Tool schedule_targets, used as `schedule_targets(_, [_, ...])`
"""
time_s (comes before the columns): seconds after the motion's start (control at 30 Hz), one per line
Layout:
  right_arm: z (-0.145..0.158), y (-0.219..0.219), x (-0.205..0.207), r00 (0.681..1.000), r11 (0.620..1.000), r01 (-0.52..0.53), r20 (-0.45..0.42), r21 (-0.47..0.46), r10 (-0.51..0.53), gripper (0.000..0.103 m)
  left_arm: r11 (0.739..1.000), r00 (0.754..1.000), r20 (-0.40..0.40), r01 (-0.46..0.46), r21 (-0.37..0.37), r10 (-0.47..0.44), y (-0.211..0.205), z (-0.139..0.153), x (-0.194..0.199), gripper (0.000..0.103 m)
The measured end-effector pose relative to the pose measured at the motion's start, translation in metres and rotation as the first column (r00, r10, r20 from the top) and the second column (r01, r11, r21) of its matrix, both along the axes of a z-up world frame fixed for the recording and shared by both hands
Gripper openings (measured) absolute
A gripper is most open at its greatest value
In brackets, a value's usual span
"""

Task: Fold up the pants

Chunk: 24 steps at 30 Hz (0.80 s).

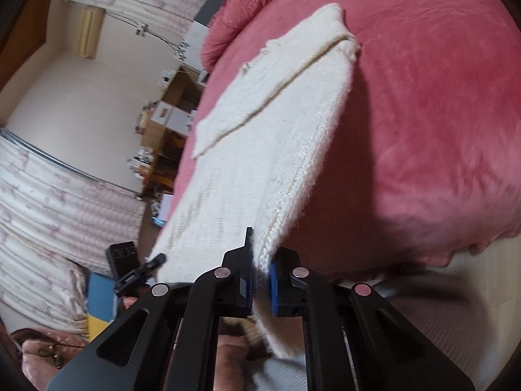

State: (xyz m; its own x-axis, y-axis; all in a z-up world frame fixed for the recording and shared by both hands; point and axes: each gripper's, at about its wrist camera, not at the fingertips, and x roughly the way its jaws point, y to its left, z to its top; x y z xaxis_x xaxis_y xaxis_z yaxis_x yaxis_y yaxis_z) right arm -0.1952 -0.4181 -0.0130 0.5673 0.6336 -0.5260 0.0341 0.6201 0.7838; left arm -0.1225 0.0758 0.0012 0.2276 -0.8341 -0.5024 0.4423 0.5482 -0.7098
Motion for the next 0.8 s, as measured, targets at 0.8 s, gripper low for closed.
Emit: schedule_targets(0.8, [0.020,-0.017,0.046,0.976,0.908,0.094,0.140,0.409,-0.164,0.006,0.935,0.996,-0.083,-0.060,-0.351,0.032,0.021,0.046,0.085,0.006])
